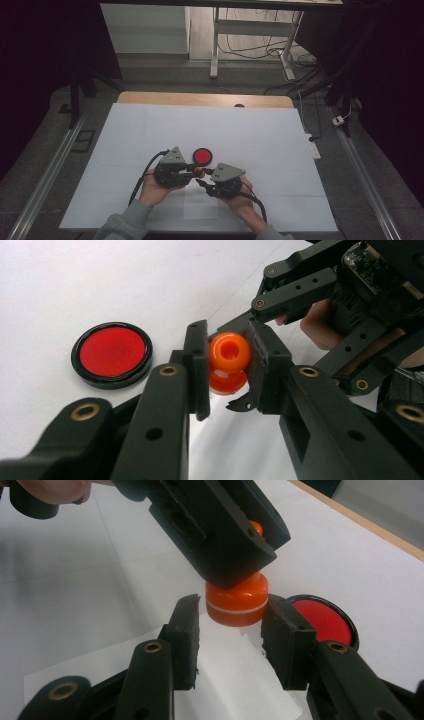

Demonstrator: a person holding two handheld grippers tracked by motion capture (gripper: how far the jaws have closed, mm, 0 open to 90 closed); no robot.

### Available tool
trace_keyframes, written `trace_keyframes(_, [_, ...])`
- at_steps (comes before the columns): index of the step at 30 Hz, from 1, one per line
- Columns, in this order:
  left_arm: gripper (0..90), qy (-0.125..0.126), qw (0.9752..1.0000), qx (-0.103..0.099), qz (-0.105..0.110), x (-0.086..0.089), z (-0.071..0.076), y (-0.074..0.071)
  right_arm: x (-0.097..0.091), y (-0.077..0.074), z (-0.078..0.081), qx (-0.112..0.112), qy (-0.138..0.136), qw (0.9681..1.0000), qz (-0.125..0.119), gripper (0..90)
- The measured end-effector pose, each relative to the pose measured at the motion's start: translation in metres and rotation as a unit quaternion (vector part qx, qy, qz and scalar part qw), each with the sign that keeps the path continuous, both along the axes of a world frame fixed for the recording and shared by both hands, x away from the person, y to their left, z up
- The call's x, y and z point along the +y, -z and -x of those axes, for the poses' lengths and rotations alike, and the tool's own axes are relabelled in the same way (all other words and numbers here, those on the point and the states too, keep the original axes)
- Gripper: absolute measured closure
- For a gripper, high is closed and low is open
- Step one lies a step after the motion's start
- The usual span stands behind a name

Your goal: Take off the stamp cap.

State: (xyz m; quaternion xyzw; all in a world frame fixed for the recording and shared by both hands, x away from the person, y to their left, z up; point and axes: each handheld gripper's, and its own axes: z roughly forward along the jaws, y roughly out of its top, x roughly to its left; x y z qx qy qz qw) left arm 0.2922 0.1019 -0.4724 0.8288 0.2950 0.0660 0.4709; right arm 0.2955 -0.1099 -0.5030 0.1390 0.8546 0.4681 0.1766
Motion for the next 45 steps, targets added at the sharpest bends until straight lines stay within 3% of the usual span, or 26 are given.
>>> trace_keyframes(8, [72.1,0.0,1.0,0.0,0.0,0.0002,0.0,-0.0001,-0.0003,-0.0003,-0.0001,-0.004,0.003,1.0,0.0,63.6])
trace_keyframes(28, [72.4,0.004,1.0,-0.004,-0.006,-0.0009,0.0012,0.0005,-0.0008,0.0006,0.0022,-0.011,0.001,0.9999,0.009,65.2])
trace_keyframes(45, [72.5,0.003,1.0,-0.005,0.001,0.0,0.0015,0.0009,-0.0019,0.0016,0.0031,-0.012,0.004,0.9999,0.003,65.5])
